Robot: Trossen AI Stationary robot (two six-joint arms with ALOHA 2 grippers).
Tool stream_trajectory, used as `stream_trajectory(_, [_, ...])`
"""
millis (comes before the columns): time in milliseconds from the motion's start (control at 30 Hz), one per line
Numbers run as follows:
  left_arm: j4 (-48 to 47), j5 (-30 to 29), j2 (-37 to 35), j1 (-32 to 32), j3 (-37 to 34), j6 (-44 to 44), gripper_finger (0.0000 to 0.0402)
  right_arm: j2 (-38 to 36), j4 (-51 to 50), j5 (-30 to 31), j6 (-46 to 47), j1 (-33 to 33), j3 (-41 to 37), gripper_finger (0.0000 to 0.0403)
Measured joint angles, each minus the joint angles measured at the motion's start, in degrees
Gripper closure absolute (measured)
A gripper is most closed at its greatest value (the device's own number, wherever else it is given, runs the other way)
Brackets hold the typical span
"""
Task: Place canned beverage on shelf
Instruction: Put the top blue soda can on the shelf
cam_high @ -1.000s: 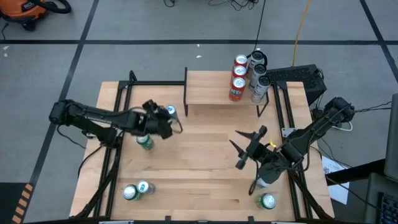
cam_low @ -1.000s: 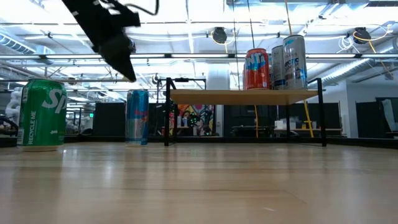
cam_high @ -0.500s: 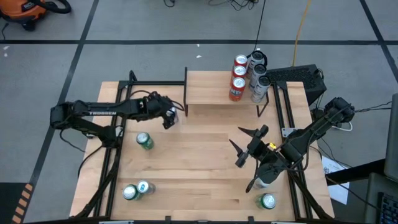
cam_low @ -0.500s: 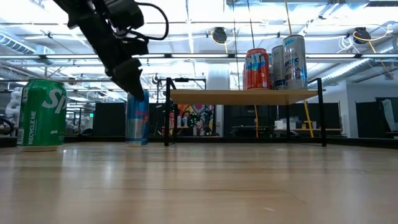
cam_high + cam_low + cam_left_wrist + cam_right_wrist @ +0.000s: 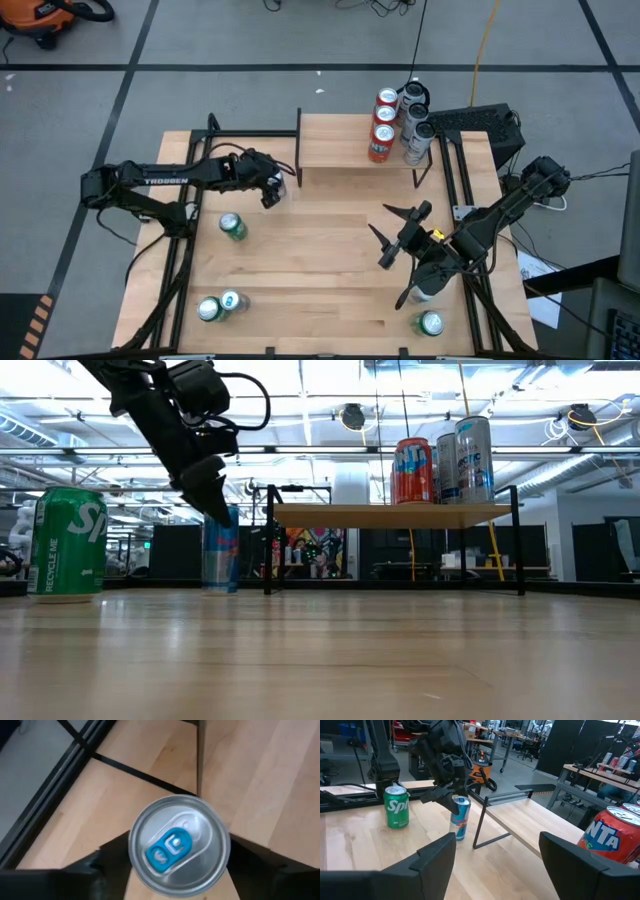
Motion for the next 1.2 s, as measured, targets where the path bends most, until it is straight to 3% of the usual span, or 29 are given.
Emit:
stream_trajectory(167, [-4.0,3.6,-0.5,-0.4,2.1,0.9,0.0187,0.0,0.0,-0.1,-0.1,0.0,0.0,0.0126])
stream_trajectory(267, [-8.1,8.1,-1.8,-2.6,6.3,5.4,0.0187,-0.2,-0.7,-0.2,-0.6,0.0,0.0,0.0126])
stream_trajectory(567, [-8.1,10.4,-0.8,-6.5,21.1,15.1,0.0165,-2.3,-4.3,-0.2,0.2,0.0,0.0,0.0126])
stream_trajectory(900, [-10.8,15.7,13.0,0.4,40.4,24.2,0.0167,-4.0,-7.4,-0.3,2.8,0.0,0.0,0.0126])
stream_trajectory(1200, [-12.4,26.1,27.2,9.4,56.7,31.8,0.0167,-7.9,-27.7,-0.4,21.5,0.1,0.0,0.0126])
